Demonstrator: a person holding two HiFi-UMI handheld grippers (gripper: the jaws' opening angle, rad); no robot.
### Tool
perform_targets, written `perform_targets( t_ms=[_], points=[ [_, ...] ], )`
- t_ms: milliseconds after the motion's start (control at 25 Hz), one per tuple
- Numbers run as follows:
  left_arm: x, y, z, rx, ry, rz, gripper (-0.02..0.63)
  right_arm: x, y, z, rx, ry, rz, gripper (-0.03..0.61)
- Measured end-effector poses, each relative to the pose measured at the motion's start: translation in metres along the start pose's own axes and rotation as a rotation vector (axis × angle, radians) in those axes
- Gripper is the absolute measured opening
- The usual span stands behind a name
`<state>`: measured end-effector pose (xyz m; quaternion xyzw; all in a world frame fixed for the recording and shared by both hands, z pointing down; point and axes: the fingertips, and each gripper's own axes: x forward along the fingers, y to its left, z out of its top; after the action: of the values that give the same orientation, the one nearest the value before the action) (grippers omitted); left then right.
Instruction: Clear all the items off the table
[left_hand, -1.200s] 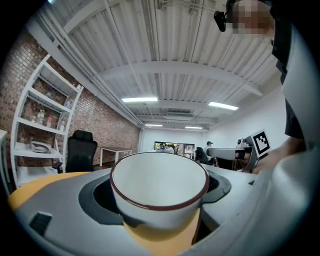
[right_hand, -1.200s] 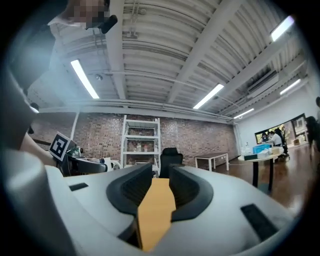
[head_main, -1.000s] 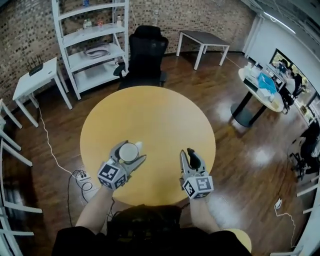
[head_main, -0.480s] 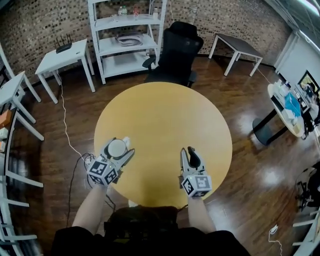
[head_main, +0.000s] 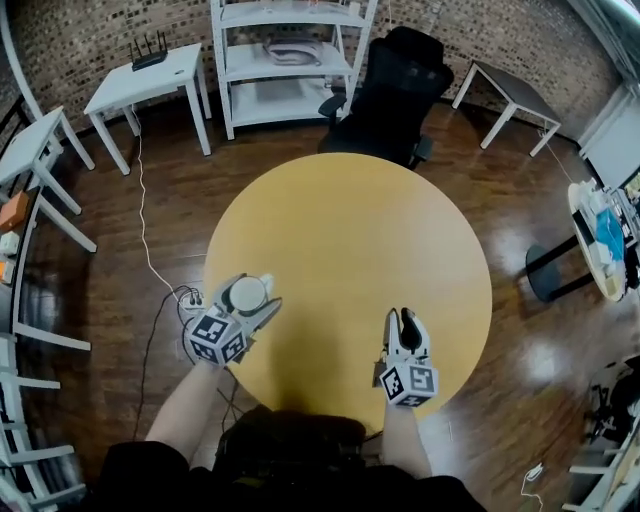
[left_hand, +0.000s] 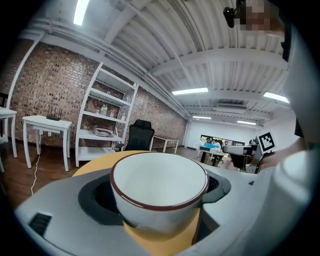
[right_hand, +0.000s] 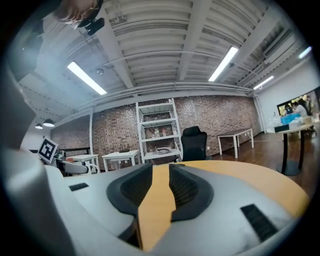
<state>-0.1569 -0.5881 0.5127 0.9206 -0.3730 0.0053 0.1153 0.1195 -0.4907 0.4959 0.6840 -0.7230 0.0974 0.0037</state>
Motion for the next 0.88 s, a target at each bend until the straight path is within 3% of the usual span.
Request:
perform_targets(
  t_ms=[520, 880],
  points=[
    [0.036, 0.050, -0.083, -0.058, 0.124, 0.011, 0.411, 0.029, 0.014, -0.086, 0.005, 0.179, -0.006, 0.078],
    [0.062, 0.058, -0.102, -0.042, 0.170, -0.031, 0.411, 0.038, 0.018, -0.103, 0.018, 0.221, -0.038, 0.078]
  ],
)
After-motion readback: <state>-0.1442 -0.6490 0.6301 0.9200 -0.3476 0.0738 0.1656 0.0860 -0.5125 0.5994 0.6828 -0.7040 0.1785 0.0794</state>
